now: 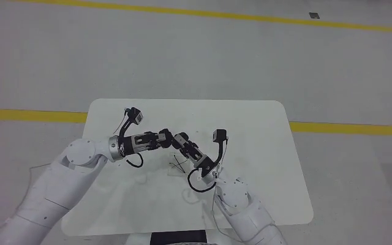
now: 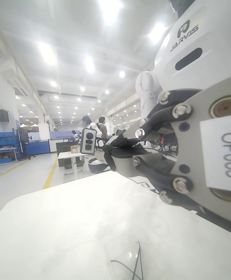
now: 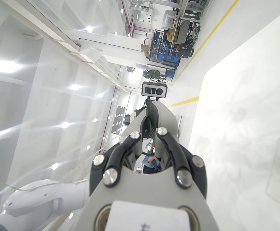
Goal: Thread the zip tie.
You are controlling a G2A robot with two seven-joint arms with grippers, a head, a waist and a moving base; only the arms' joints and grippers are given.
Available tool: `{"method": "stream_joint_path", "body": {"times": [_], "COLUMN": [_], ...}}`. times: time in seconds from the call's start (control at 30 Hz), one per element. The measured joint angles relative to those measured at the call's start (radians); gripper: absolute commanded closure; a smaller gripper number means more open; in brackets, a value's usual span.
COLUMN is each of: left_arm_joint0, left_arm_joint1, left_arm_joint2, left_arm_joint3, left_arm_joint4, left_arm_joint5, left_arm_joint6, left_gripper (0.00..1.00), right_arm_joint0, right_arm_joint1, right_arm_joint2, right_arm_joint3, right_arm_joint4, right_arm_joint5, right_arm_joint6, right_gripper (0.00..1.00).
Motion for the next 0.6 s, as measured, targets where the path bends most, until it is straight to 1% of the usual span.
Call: {"method": "stream_joint_path", "body": {"times": [0.2,0.23,0.27,0.3,0.6], "left_arm_joint0": [-0.001,-0.001,-0.002,-0.002,-0.002], "left_arm_joint1": [0.001,0.001,0.001,0.001,0.003], "left_arm_joint2": [0.002,0.003,0.003,0.003,0.005], "left_arm_joint3": [0.001,0.002,0.002,0.002,0.004], "left_arm_joint4": [-0.001,-0.001,-0.001,0.000,0.006], "left_arm_joint5": [0.002,0.002,0.002,0.002,-0.005], "left_arm_joint6": [-0.001,-0.001,-0.002,-0.002,-0.008], "left_gripper": [1.00,1.00,1.00,1.00,1.00], "right_arm_joint0": [-0.002,-0.003,-0.004,-0.004,-0.013], "right_arm_joint1": [0.000,0.000,0.000,0.000,0.001], "right_arm_joint2": [-0.001,-0.001,-0.001,-0.001,0.017], "right_arm_joint3": [-0.002,-0.002,-0.002,-0.001,-0.006], "right_arm_joint4": [-0.001,0.001,0.002,0.004,0.027], "right_arm_joint5": [0.000,0.000,0.000,0.000,0.000], "right_arm_joint6": [-0.002,-0.002,-0.002,-0.002,-0.015], "right_gripper": [1.00,0.82,0.34,0.00,0.00]}}
